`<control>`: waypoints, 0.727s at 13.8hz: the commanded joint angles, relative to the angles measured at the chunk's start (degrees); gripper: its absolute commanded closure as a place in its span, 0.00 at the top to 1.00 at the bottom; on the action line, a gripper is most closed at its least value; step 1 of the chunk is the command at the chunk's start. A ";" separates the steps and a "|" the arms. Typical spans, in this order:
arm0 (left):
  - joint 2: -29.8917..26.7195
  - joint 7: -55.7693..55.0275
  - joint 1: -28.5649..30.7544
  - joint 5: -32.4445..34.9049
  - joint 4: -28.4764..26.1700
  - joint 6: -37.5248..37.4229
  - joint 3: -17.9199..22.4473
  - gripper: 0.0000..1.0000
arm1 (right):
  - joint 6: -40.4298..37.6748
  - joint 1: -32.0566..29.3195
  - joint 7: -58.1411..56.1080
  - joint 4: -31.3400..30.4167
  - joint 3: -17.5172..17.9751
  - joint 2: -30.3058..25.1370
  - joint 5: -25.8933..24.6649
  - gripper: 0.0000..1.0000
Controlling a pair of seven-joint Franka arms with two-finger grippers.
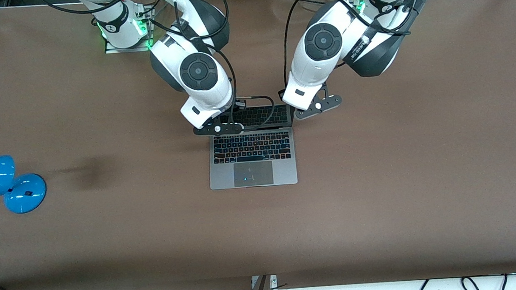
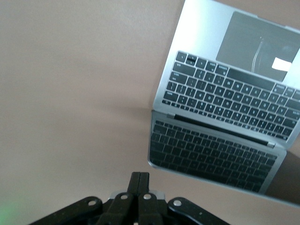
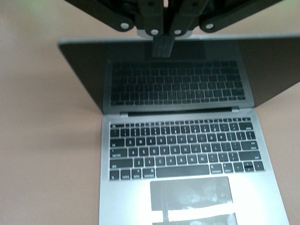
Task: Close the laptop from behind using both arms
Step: 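Lower both grippers behind the open laptop screen's top edge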
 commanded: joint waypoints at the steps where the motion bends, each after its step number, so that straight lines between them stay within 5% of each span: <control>1: -0.94 -0.60 0.04 0.02 0.14 -1.01 -1.20 0.00 | -5.60 -0.48 -1.65 1.64 -0.55 -1.42 2.20 0.01; 10: 2.48 -3.24 -2.16 -0.08 -0.48 3.82 -1.02 0.00 | -5.79 0.40 -1.12 -2.67 -0.20 -0.10 1.85 0.01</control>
